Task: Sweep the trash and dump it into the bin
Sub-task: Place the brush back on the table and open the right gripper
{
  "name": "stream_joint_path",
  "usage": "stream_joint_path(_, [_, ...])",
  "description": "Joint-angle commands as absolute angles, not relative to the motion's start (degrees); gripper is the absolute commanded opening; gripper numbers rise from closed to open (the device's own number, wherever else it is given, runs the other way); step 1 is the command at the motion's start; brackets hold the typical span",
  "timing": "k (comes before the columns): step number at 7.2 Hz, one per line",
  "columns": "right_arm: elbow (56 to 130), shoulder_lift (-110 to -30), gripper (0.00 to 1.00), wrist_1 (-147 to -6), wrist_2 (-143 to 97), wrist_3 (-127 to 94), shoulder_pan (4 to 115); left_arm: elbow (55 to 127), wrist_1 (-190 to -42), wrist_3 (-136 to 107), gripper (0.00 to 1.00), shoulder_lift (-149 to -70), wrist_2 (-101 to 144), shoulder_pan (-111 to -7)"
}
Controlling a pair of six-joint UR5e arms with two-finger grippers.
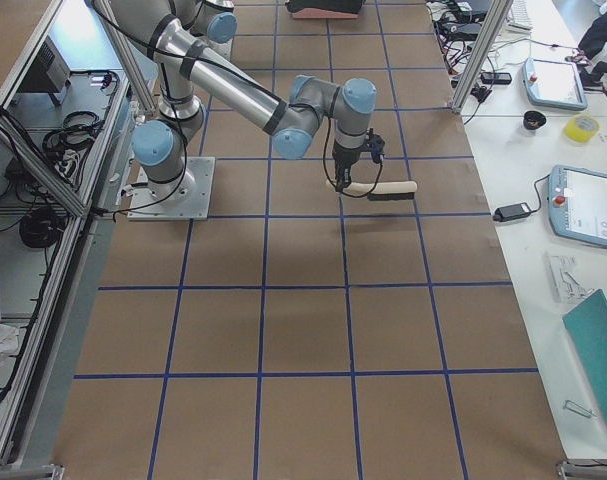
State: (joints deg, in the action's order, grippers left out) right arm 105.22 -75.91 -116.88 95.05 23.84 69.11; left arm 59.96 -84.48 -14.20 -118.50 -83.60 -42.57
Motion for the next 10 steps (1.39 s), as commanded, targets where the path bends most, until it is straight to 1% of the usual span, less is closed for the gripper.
stream_joint_path(1, [104.9,-72.4,0.0,-116.7,96.6,24.3,68.9,53.7,-84.1,-9.4,0.0,-123.0,-89.1,-41.7])
stream_joint_path(3, [104.9,-72.4,0.0,-116.6,96.6,24.2,68.8,52.2,-79.8,-8.7,0.0,-125.8,-95.4,-41.7])
stream_joint_path(4, [105.0,-72.4,0.8,-116.6,96.6,24.1,68.8,52.8,-79.4,-10.2,0.0,-125.9,-96.0,-41.9])
stream_joint_path(5, [104.9,-72.8,1.0,-116.5,96.8,24.3,68.4,53.5,-79.5,-12.7,0.0,-125.9,-100.8,-43.7])
stream_joint_path(7, [104.7,-73.6,1.0,-116.5,98.2,24.3,67.2,54.5,-77.1,-12.7,0.0,-125.2,-109.9,-48.8])
stream_joint_path(8, [104.4,-76.3,1.0,-115.2,99.1,24.3,66.8,54.7,-76.2,-12.0,0.0,-125.2,-110.2,-49.5])
stream_joint_path(9, [102.4,-81.2,1.0,-109.1,99.0,24.3,66.7,54.8,-75.6,-11.0,0.0,-125.3,-112.1,-49.9])
stream_joint_path(10, [96.9,-84.2,1.0,-99.6,98.6,23.9,66.8,55.4,-72.9,-9.9,0.0,-125.5,-112.6,-50.0])
